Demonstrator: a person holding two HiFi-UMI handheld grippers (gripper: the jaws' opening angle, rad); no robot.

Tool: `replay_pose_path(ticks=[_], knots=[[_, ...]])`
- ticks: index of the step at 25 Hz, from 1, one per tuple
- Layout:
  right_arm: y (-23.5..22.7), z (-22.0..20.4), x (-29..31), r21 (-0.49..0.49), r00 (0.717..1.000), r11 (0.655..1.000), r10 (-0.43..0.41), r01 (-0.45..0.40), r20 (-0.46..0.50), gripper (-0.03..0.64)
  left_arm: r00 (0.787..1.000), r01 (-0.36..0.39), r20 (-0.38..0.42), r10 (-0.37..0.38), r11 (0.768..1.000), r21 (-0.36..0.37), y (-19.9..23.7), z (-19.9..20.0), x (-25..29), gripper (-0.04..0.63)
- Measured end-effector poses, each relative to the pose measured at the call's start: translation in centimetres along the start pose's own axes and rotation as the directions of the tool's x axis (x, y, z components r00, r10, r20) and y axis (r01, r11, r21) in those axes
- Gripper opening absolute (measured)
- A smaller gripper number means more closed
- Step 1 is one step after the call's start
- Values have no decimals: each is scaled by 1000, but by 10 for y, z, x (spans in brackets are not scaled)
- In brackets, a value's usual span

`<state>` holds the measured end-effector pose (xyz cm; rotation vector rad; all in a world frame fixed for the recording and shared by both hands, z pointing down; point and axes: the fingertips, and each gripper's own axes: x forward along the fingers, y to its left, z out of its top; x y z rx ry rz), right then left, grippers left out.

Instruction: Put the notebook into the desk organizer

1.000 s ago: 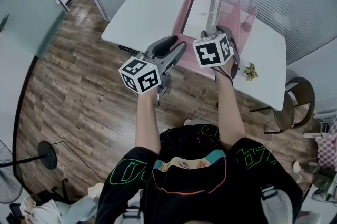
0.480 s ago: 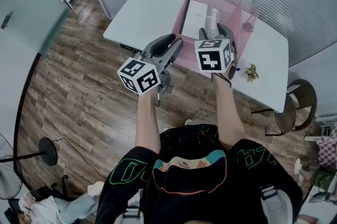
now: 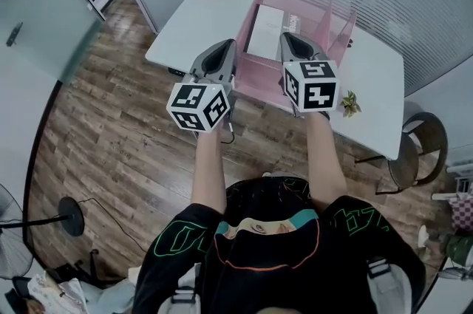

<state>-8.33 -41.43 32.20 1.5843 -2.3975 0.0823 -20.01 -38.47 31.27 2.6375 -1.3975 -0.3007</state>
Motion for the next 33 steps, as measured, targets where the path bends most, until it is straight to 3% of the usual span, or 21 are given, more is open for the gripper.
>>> replay_pose_path(ticks=[5, 9, 15, 33], knots=[[6, 18, -12, 63, 986, 990, 121, -129, 119, 3, 999, -48, 10, 47, 997, 64, -7, 16, 6, -5], [10, 22, -24, 155, 952, 954, 222, -257, 208, 3, 993, -117, 22, 115, 982, 147, -11, 21, 6, -5], [-1, 21, -34, 140, 953, 964, 187, -224, 238, 3, 985, -171, 31, 168, 971, 167, -16, 18, 6, -3], [-5, 21, -45, 78, 955, 979, 164, -189, 249, 3, 983, -182, 18, 182, 968, 173, -26, 10, 5, -3]])
